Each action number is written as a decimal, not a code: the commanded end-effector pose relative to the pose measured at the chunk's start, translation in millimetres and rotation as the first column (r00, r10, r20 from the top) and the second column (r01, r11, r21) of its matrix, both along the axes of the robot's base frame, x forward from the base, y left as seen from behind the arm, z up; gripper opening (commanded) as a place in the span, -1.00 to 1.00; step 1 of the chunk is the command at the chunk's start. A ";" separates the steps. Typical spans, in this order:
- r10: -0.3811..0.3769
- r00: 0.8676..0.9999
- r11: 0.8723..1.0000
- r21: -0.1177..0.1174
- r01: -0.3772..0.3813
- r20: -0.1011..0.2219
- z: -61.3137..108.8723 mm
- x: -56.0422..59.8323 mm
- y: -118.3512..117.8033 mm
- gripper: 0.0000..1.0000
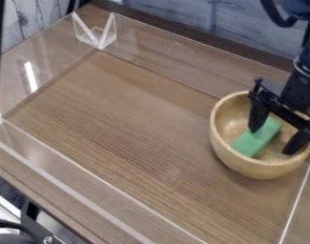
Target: Move green stick from inside the wooden bowl to the table next to it
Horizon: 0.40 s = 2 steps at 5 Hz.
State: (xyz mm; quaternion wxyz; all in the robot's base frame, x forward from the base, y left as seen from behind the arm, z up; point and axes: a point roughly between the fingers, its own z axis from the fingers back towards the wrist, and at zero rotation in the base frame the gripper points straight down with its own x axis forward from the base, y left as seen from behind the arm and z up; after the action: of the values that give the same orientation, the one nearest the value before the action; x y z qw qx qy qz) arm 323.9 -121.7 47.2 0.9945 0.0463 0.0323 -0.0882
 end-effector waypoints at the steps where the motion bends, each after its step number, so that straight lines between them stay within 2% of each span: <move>1: -0.035 0.997 0.999 -0.002 0.035 0.069 14.8 13.8 -2.9 -1.00; 2: -0.043 0.994 0.999 0.008 0.042 0.099 19.4 21.9 0.1 1.00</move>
State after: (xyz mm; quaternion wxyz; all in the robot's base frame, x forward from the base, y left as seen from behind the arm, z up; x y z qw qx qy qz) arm 335.7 -119.2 50.0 0.9922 0.0599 0.0107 -0.1084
